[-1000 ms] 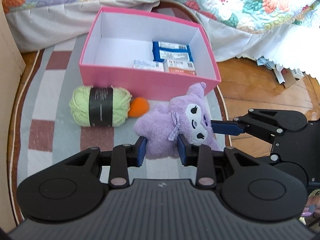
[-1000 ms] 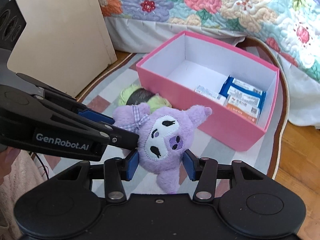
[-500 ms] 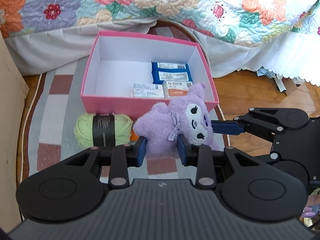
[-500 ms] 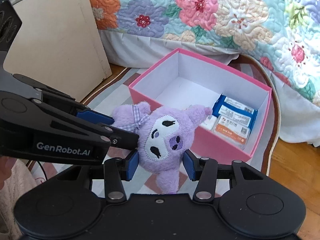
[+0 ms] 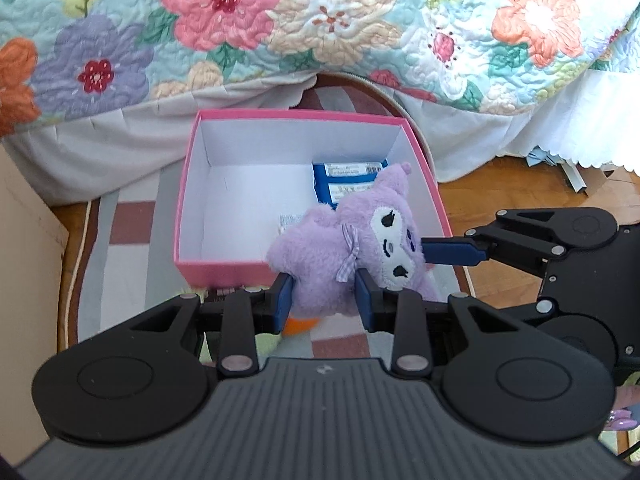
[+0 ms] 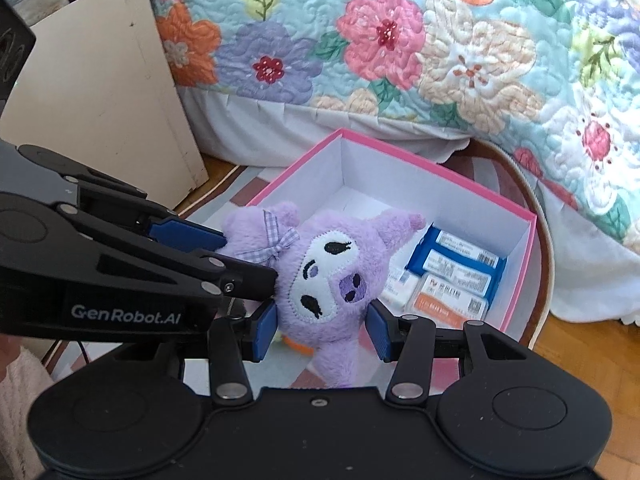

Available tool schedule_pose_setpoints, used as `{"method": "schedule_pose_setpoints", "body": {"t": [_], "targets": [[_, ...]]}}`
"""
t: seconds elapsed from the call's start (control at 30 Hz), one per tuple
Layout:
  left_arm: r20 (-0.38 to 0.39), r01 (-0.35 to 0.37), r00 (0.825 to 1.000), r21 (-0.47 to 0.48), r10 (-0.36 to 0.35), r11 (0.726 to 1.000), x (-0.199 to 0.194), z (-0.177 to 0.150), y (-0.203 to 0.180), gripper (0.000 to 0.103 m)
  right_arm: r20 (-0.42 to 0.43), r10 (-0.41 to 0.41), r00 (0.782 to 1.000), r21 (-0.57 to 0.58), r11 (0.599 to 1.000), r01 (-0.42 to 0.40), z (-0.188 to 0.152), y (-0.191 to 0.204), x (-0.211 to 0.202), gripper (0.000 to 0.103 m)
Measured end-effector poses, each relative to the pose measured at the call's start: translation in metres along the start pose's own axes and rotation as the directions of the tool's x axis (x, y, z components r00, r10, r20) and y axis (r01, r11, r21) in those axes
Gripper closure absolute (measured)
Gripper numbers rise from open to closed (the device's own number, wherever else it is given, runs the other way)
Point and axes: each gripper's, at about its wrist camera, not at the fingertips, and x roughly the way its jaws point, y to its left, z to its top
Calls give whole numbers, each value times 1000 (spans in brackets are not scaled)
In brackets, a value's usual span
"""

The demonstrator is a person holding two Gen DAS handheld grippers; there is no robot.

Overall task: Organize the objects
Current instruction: 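Lower the plush toy with both tools into the box beside the packets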

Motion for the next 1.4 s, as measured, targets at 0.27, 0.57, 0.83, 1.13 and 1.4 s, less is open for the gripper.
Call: {"method": "schedule_pose_setpoints", "body": {"t": [0.27, 0.57, 0.83, 1.13, 1.4], "targets": [[1, -20, 1000, -14, 20, 1000, 28, 28, 5, 72, -11, 3, 1000, -12, 1000, -4, 24, -14, 24, 50], [-60, -36, 998, -47, 33, 998, 87, 63, 22, 72, -51, 46, 998, 57, 997, -43, 43, -61, 80, 50], [-74, -49, 996, -65, 44, 997, 138, 78, 37, 71, -86, 75, 993, 111, 992, -65, 52, -90, 134, 51], [-81, -23, 997, -124, 13, 992, 171, 79, 58, 71, -133, 78, 988, 145, 988, -59, 54, -103, 167, 50], [-64, -13, 998, -126, 5, 992, 187, 78, 64, 71, -151, 92, 984, 134, 988, -72, 56, -110, 180, 49]]}}
